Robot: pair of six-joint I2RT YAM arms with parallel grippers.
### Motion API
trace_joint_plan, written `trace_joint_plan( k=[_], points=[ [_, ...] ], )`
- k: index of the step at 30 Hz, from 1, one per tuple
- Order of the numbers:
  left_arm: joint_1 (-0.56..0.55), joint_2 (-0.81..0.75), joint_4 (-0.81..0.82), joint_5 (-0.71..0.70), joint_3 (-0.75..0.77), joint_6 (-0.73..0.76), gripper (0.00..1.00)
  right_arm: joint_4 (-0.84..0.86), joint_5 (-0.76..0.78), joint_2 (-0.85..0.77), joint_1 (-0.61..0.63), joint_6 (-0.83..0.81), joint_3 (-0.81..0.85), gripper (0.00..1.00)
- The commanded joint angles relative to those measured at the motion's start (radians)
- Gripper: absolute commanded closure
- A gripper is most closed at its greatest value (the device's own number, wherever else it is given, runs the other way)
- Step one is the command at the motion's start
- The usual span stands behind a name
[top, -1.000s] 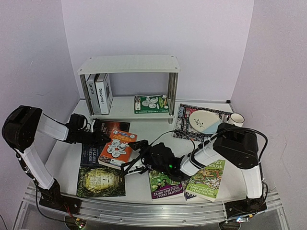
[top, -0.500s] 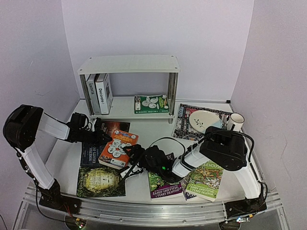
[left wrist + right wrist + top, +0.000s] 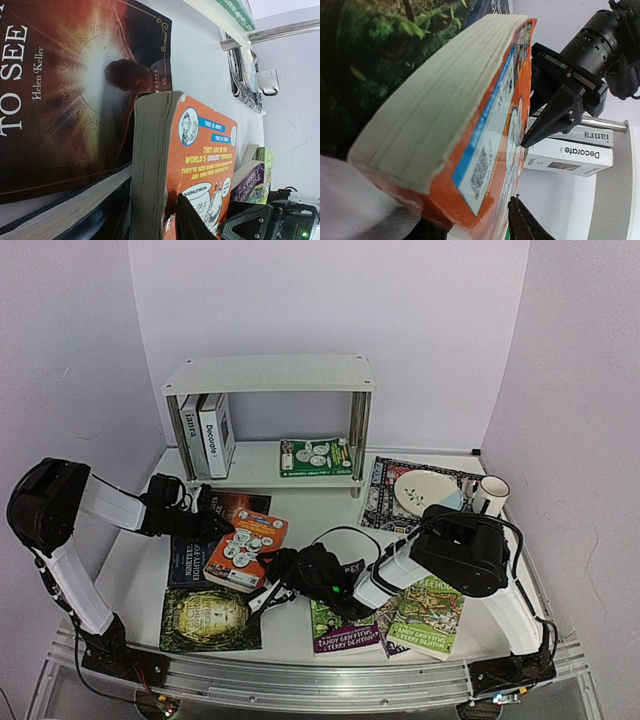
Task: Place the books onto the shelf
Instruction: Pick up the book from the book pile.
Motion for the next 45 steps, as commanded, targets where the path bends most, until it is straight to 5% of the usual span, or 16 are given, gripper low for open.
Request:
trace_joint_plan(
  k=[1,5,14,28,45],
  points=[
    [-0.004,-0.063,-0.01,-0.035,0.028,0.0,0.67,0.067,0.025,-0.03,-0.01,0.011,0.018,0.76],
    [-0.004,-0.127,-0.035,-0.07,0.03,-0.002,0.63,0.137,0.026,-0.06,-0.008,0.012,0.0,1.0],
    [-0.004,-0.376,-0.062,-0.213,-0.024,-0.035,0.39,0.161,0.089,-0.148,-0.009,0.025,-0.066,1.0],
    [-0.006,-0.568,-0.063,-0.271,-0.106,-0.066,0.38,0.094,0.219,-0.234,-0.039,-0.081,0.02,1.0],
    [-0.005,-0.726,-0.089,-0.355,-0.155,-0.076,0.38,0.031,0.371,-0.018,-0.166,-0.106,0.473,1.0]
  ],
)
